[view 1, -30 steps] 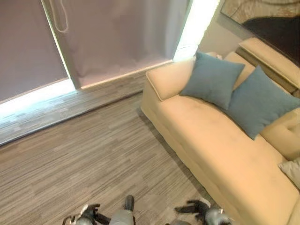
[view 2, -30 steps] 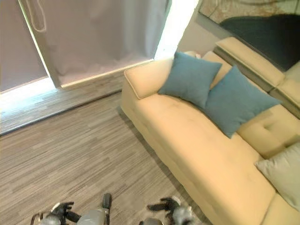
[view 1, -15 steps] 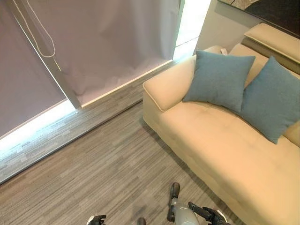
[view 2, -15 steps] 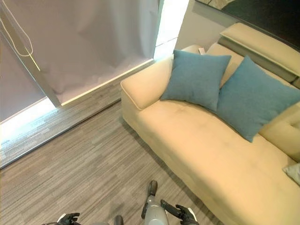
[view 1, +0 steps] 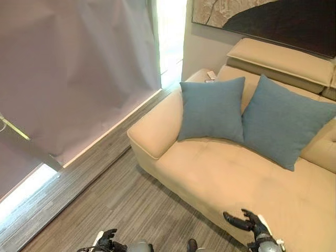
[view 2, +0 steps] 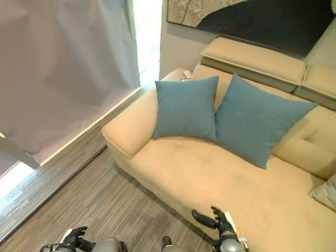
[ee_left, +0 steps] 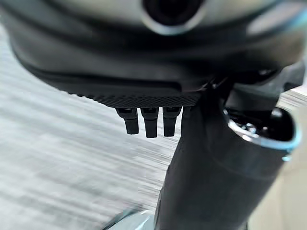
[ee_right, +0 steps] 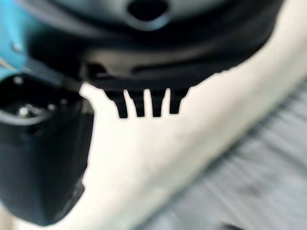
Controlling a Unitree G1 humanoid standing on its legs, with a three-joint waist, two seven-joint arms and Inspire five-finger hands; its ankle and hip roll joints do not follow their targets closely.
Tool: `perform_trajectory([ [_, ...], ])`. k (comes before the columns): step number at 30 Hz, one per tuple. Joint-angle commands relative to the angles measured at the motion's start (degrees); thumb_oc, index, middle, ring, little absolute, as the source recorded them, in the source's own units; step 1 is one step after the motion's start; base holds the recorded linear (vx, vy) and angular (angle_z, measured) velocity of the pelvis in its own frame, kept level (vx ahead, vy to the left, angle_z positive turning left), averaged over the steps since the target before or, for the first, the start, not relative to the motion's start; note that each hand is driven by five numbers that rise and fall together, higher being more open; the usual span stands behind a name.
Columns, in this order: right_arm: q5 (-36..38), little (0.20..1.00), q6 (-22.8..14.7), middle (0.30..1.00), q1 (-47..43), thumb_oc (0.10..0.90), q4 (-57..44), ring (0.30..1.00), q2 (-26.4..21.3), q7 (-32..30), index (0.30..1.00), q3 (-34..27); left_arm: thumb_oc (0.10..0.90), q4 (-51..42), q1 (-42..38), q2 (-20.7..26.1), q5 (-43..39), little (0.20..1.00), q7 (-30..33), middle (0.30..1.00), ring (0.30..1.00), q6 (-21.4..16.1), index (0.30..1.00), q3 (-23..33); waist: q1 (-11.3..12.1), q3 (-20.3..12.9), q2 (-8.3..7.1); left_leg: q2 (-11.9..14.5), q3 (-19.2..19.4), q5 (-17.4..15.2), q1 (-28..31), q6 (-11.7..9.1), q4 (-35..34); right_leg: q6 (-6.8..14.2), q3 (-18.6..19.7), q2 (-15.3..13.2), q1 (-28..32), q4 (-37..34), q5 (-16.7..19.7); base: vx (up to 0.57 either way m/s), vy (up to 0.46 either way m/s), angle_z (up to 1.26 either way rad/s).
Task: Pick up all the scattered cushions and arrange them neatly on the sofa.
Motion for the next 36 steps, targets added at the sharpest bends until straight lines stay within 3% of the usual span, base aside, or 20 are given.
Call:
perform_trajectory([
  [1, -1.71, 0.900, -5.49, 0.900, 0.49, 0.800, -9.21, 0.900, -2.88, -3.71, 0.900, -1.90, 0.800, -8.22, 1.04, 1.61, -4.86, 0.900, 5.14, 0.900, 0.900, -5.84, 0.900, 0.74, 4.19, 2.33, 3.43, -2.98, -9.26, 9.26, -1.63, 1.51, -13.88, 4.80, 4.38, 6.10, 0.39, 6.44, -7.32, 0.33, -0.002, -0.79],
  [7, -2.25, 0.900, -6.54, 0.900, 1.00, 0.800, -12.05, 0.900, -3.29, -3.68, 0.900, -3.49, 0.800, -10.83, 1.23, 4.40, -3.85, 0.900, 5.55, 0.900, 0.900, -6.75, 0.900, 3.41, 5.27, 1.01, 3.76, -3.40, -9.87, 11.20, 0.90, 1.86, -16.18, 5.02, 6.91, 7.12, 2.11, 7.13, -9.12, 0.27, 0.056, -1.05],
  [11, -0.92, 0.900, -7.01, 0.900, 0.05, 0.800, -12.85, 0.900, -2.83, -4.26, 0.900, -6.54, 0.800, -18.17, 0.91, 7.09, -2.17, 0.900, 5.97, 0.900, 0.900, -8.39, 0.900, 2.76, 5.36, -2.00, 2.59, -5.33, -8.94, 8.11, 3.06, 4.01, -13.44, 7.31, 8.51, 5.60, 1.69, 13.65, -9.79, 0.32, 0.147, -0.48],
  [12, -0.90, 0.900, -6.90, 0.900, -1.25, 0.800, -12.34, 0.900, -2.40, -4.48, 0.900, -6.43, 0.800, -20.50, 0.90, 7.46, -2.10, 0.900, 6.54, 0.900, 0.900, -8.93, 0.900, 2.82, 5.85, -2.06, 2.37, -5.54, -8.05, 6.74, 4.00, 5.00, -12.91, 8.60, 6.78, 4.23, 0.12, 18.79, -8.94, 0.19, 0.080, -0.45],
  [14, -2.08, 0.900, -6.22, 0.900, -3.37, 0.800, -12.80, 0.900, -2.30, -4.51, 0.900, -6.09, 0.800, -23.91, 1.24, 7.57, -2.95, 0.900, 7.59, 0.900, 0.900, -9.56, 0.900, 3.23, 6.52, -2.02, 3.33, -4.95, -5.57, 4.84, 6.72, 6.08, -12.78, 11.74, -1.36, -0.74, -5.01, 26.62, -3.02, 0.25, 0.100, -0.82],
  [16, -3.26, 0.900, -6.10, 0.900, -3.64, 0.800, -14.31, 0.900, -2.01, -4.41, 0.900, -5.95, 0.800, -25.79, 1.94, 7.25, -3.74, 0.900, 7.08, 0.900, 0.900, -9.97, 0.900, 3.61, 5.60, -1.92, 4.02, -4.74, -4.40, 3.38, 9.86, 6.48, -13.46, 12.11, -5.70, -3.73, -7.31, 28.69, -2.08, 0.26, 0.053, -0.70],
  [19, -4.18, 0.900, -6.65, 0.900, -2.61, 0.800, -18.23, 0.900, -2.43, -4.52, 0.900, -6.99, 0.800, -29.24, 3.04, 7.25, -3.13, 0.900, 6.21, 0.900, 0.900, -10.98, 0.900, 3.17, 4.25, -2.00, 4.59, -4.68, -4.93, 1.68, 11.55, 6.21, -13.60, 10.97, -4.96, -5.31, -9.57, 22.14, -3.41, 0.25, -0.081, -0.10],
  [21, -4.38, 0.900, -6.65, 0.900, -2.48, 0.800, -19.43, 0.900, -2.67, -4.73, 0.900, -7.64, 0.800, -30.40, 3.05, 7.22, -2.64, 0.900, 6.02, 0.900, 0.900, -11.23, 0.900, 2.65, 3.51, -2.07, 5.37, -3.74, -5.31, 0.45, 12.40, 5.24, -13.48, 11.16, -5.03, -8.72, -11.05, 16.99, -1.41, 0.30, -0.239, 0.06],
  [22, -4.64, 0.900, -6.51, 0.900, -1.86, 0.800, -19.83, 0.900, -2.63, -5.20, 0.900, -8.93, 0.800, -31.89, 2.82, 7.56, -1.90, 0.900, 6.33, 0.900, 0.900, -11.24, 0.900, 2.77, 2.39, -2.04, 5.43, -3.47, -6.41, -0.93, 13.61, 4.36, -13.45, 12.10, -2.19, -11.65, -12.51, 11.43, 2.03, 0.37, -0.316, 0.00],
  [24, -4.98, 0.900, -6.23, 0.900, -1.83, 0.800, -19.84, 0.900, -2.99, -5.27, 0.900, -9.59, 0.800, -33.77, 2.68, 7.99, -1.44, 0.900, 6.21, 0.900, 0.900, -11.47, 0.900, 2.65, 1.90, -1.83, 5.42, -2.96, -6.39, -2.45, 14.90, 3.41, -12.87, 13.39, -1.22, -13.81, -12.53, 7.65, 4.90, 0.30, -0.270, 0.26],
  [27, -5.87, 0.900, -6.30, 0.900, -1.24, 0.800, -20.27, 0.900, -3.12, -5.07, 0.900, -10.23, 0.800, -34.45, 3.11, 8.37, -0.17, 0.900, 6.19, 0.900, 0.900, -11.75, 0.900, 2.85, 2.03, -1.76, 5.05, -2.74, -6.06, -3.55, 16.12, 2.57, -12.29, 14.16, -2.87, -14.55, -11.98, 7.01, 6.10, 0.20, -0.219, 0.40],
  [30, -6.29, 0.900, -6.57, 0.900, -1.31, 0.800, -20.16, 0.900, -3.27, -5.53, 0.900, -10.59, 0.800, -35.84, 3.53, 8.73, -0.09, 0.900, 6.63, 0.900, 0.900, -12.27, 0.900, 3.52, 2.52, -2.76, 4.73, -1.84, -7.15, -4.73, 16.69, 1.12, -11.29, 14.89, -4.43, -13.97, -10.31, 7.49, 4.68, 0.28, -0.332, 0.26],
  [32, -5.51, 0.900, -6.74, 0.900, -1.68, 0.800, -22.38, 0.900, -3.47, -5.76, 0.900, -10.20, 0.800, -38.25, 4.67, 8.65, -5.51, 0.900, 6.82, 0.900, 0.900, -13.68, 0.900, 6.97, 2.68, -3.36, 5.10, 0.80, -9.03, -1.97, 15.53, -0.93, -4.87, 12.52, -4.25, -10.50, -9.88, 9.52, 0.62, 0.22, -0.299, 0.22],
  [33, -5.49, 0.900, -6.74, 0.900, -1.75, 0.800, -22.35, 0.900, -3.48, -5.76, 0.900, -10.13, 0.800, -38.30, 4.73, 8.68, -5.56, 0.900, 6.77, 0.900, 0.900, -13.67, 0.900, 7.05, 2.53, -3.34, 5.21, 0.95, -9.17, -2.20, 15.34, -1.01, -4.48, 12.43, -4.38, -10.36, -9.87, 9.61, 0.51, 0.11, -0.210, 0.03],
  [34, -5.25, 0.900, -6.81, 0.900, -2.48, 0.800, -23.59, 0.900, -3.78, -5.88, 0.900, -9.92, 0.800, -39.24, 4.83, 8.78, -7.19, 0.900, 6.63, 0.900, 0.900, -13.96, 0.900, 8.21, 2.86, -2.85, 5.14, 1.69, -9.18, 0.71, 13.19, -2.28, 0.92, 11.30, -4.92, -9.43, -8.99, 9.71, -0.56, 0.08, -0.194, 0.02],
  [36, -3.37, 0.900, -6.80, 0.900, -5.13, 0.800, -26.35, 0.900, -4.77, -5.25, 0.900, -8.59, 0.800, -39.22, 4.42, 9.05, -11.29, 0.900, 6.77, 0.900, 0.900, -14.49, 0.900, 10.95, 4.11, -1.32, 4.42, 2.83, -8.34, 4.38, 9.33, -2.02, 11.89, 8.78, -5.27, -7.69, -6.34, 9.50, -2.63, 0.13, -0.299, -0.05],
])
